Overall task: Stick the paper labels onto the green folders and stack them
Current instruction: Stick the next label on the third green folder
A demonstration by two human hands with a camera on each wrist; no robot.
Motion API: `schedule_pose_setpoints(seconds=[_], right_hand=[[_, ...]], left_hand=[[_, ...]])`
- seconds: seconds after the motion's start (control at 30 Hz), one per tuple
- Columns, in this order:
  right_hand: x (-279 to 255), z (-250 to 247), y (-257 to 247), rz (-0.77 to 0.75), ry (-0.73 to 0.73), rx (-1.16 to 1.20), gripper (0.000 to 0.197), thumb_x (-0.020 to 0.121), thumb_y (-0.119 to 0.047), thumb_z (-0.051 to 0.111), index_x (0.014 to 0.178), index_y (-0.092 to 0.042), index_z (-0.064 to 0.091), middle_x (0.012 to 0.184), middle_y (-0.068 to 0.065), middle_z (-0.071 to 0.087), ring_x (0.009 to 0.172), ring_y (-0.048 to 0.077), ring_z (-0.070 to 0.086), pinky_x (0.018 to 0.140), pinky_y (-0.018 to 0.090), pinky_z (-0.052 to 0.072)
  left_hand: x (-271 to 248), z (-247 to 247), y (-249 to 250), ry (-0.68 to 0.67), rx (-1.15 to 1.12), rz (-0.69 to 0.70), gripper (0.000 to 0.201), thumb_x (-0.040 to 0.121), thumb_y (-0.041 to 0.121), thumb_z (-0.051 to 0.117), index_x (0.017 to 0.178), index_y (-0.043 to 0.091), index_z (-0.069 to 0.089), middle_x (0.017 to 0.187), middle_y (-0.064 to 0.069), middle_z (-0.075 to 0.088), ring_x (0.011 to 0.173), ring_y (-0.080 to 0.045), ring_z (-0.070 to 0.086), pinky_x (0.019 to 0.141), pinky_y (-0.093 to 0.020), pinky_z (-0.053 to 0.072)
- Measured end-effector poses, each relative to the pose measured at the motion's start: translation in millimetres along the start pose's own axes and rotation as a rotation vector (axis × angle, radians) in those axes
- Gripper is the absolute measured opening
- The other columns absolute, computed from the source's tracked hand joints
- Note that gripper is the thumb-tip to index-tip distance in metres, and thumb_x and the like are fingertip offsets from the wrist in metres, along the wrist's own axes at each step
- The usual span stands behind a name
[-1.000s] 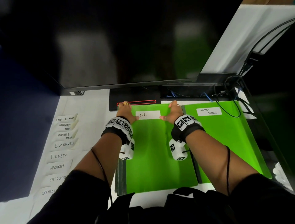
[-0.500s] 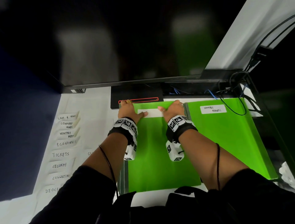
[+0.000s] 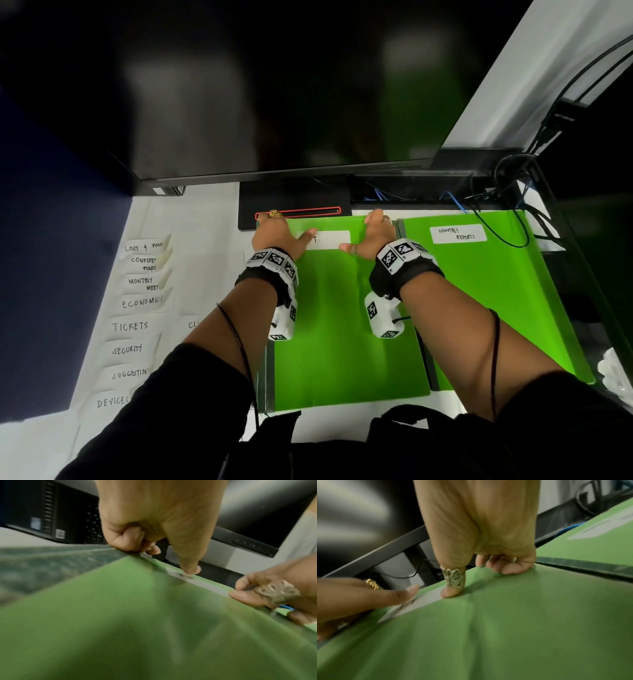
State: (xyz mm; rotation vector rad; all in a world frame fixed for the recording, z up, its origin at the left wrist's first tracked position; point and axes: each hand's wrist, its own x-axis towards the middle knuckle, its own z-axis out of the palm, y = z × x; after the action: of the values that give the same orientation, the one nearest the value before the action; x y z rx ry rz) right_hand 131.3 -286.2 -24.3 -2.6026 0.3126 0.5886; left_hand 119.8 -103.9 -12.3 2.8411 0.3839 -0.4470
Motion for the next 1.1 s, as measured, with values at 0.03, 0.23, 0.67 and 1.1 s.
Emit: schedule_pose_setpoints(seconds=[0.03,0.23,0.67,1.1], right_hand=[[2,-1,-1,0.017,-0.026,0.006,0.079,0.07,-0.049,0.075,0.124,-0.01,0.033,0.13,0.014,0.044,0.121,0.033,0.046,0.1,0.042,0.043],[7,-2,0,0.128,-0.001,0.23,0.06,0.082,-0.048,0.059,0.123,-0.015,0.029,0.128,0.011,0.049,0.116,0.032,0.052,0.094,0.037,0.043],[1,-1,-3,0.087,0.071,0.203,0.068,0.081,-0.043,0.068,0.125,-0.008,0.029,0.133,0.015,0.047,0.121,0.034,0.049,0.097,0.04,0.043],[-21,-12,6,-0.04,-0.079,0.184,0.111,0.059,-0.04,0.086,0.143,-0.02,0.016,0.145,0.012,0.032,0.134,0.031,0.034,0.109,0.04,0.034]], left_hand=[[-2,2,3,0.008,0.037,0.005,0.097,0.075,0.078,0.044,0.133,0.0,0.043,0.137,-0.019,0.036,0.121,-0.029,0.048,0.093,-0.037,0.047],[-5,6,16,-0.019,0.151,-0.027,0.119,0.065,0.087,0.042,0.14,-0.004,0.032,0.143,-0.021,0.026,0.127,-0.029,0.039,0.094,-0.032,0.045],[4,-7,5,-0.034,-0.051,0.024,0.053,0.096,0.032,0.049,0.133,-0.005,0.039,0.136,-0.021,0.041,0.123,-0.032,0.046,0.099,-0.038,0.041],[-12,-12,-13,-0.102,-0.019,0.165,0.099,0.057,0.047,0.085,0.132,0.008,0.033,0.129,-0.011,0.029,0.123,-0.027,0.034,0.109,-0.038,0.035]])
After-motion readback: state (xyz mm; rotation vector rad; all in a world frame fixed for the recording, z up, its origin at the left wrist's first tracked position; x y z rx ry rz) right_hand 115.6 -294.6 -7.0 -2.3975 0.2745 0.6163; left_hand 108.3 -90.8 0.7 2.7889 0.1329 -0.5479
